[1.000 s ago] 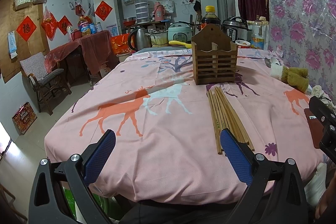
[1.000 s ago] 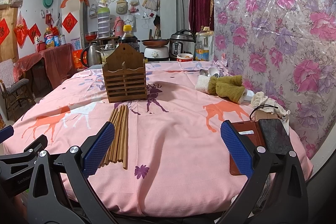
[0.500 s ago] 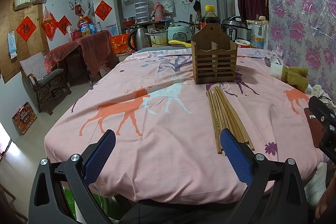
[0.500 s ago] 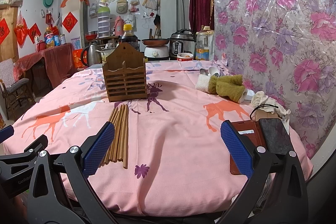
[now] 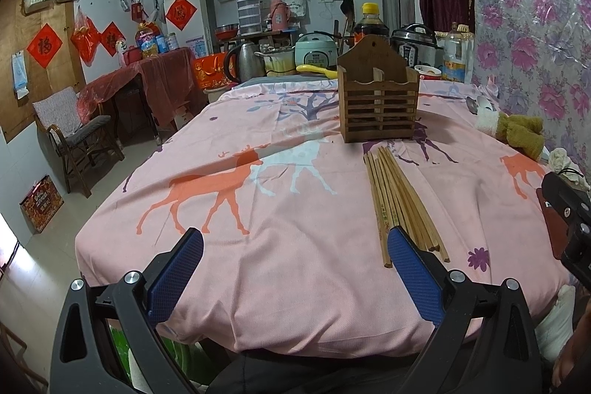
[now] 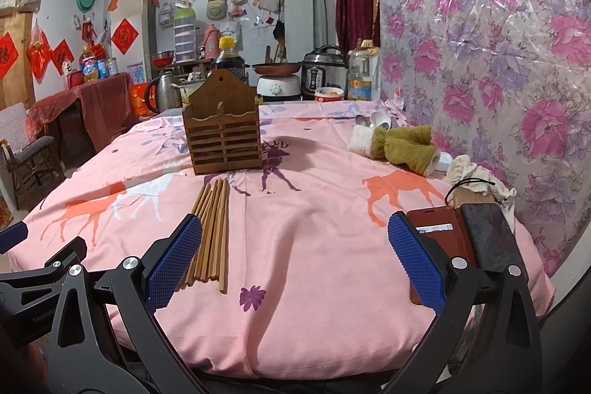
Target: Organize utensils
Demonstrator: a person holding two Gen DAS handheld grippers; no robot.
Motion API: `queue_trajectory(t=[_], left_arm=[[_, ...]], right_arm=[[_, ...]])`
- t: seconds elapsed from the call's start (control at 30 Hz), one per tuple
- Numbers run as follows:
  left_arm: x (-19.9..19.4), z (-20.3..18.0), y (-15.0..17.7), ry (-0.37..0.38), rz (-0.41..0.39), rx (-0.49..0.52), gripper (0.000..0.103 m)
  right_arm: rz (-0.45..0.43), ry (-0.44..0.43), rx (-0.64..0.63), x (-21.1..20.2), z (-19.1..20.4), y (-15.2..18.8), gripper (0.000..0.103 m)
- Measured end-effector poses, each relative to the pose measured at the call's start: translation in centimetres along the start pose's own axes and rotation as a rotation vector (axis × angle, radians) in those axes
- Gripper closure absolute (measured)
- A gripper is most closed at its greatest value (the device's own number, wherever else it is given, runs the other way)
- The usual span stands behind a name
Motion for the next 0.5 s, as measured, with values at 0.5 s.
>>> queue_trajectory(t=[0.5], left_arm=[[4.1, 0.1, 1.2, 0.027, 0.158, 0.01, 0.006]], right_arm=[[0.213, -0.072, 0.164, 4.8, -2.9, 2.2, 0.006]])
Point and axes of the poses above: each gripper's, at about its wrist camera, not at the fingertips, and x roughly the way its jaws point, z to its left, y to its underside, the point moved 3 cm from there along x, roughly the way its jaws point, and after that the axes turned 15 degrees about -y, right-handed, at the moved point
